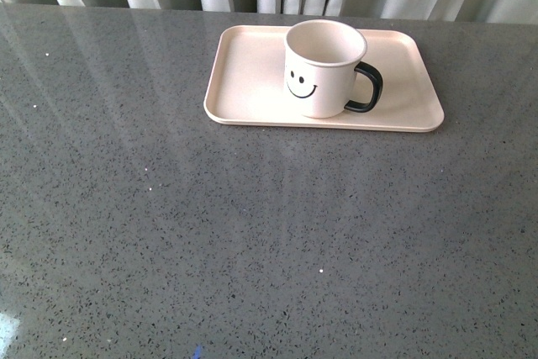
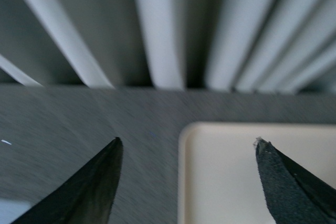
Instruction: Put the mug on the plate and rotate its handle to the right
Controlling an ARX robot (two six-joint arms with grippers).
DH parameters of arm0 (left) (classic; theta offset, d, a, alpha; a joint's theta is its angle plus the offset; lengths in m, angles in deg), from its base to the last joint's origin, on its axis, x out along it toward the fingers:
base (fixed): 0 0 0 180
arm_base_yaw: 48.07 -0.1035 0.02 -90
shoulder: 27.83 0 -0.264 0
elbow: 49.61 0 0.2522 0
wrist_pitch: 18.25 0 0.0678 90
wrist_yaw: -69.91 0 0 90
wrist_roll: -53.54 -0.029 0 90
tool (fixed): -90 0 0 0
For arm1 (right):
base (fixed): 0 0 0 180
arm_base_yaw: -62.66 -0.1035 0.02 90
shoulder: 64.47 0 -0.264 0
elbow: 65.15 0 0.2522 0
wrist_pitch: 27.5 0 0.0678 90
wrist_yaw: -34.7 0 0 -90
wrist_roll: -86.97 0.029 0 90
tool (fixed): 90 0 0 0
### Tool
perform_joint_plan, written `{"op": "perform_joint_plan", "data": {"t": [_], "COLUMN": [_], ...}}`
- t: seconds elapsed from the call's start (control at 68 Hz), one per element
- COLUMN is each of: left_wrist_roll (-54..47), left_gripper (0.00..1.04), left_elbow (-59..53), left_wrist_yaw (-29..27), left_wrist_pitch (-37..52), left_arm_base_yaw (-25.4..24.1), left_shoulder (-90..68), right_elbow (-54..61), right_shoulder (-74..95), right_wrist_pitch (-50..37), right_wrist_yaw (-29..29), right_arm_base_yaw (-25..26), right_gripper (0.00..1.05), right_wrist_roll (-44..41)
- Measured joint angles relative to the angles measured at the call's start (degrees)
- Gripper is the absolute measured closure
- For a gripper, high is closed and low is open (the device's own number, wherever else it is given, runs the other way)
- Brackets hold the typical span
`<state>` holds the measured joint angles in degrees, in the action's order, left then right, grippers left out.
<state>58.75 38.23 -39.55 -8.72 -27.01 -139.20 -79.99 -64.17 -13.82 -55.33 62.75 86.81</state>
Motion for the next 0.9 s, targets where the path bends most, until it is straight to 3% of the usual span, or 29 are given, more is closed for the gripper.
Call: {"op": "perform_joint_plan", "data": {"t": [0.059,0.132,0.324,0.471,0.898], "left_wrist_roll": [-1.95,-3.17,-4.28,-4.57,-4.61], "left_gripper": [0.52,0.64,1.04,1.03,1.03], "left_elbow": [-10.84,-20.68,-40.89,-52.70,-66.99], "left_wrist_yaw": [0.59,2.23,6.95,10.54,15.02], "left_wrist_pitch": [17.07,26.97,34.12,35.95,36.02], "left_arm_base_yaw": [-1.99,-3.91,-8.02,-11.80,-16.41], "left_shoulder": [4.72,9.97,20.39,30.40,44.61], "right_elbow": [0.00,0.00,0.00,0.00,0.00], "right_shoulder": [0.00,0.00,0.00,0.00,-0.02], "right_wrist_pitch": [0.00,0.00,0.00,0.00,0.00], "right_wrist_yaw": [0.02,0.02,0.02,0.02,0.04], "right_arm_base_yaw": [0.00,0.00,0.00,0.00,0.00], "right_gripper": [0.09,0.09,0.09,0.09,0.09], "right_wrist_roll": [0.00,0.00,0.00,0.00,0.00]}}
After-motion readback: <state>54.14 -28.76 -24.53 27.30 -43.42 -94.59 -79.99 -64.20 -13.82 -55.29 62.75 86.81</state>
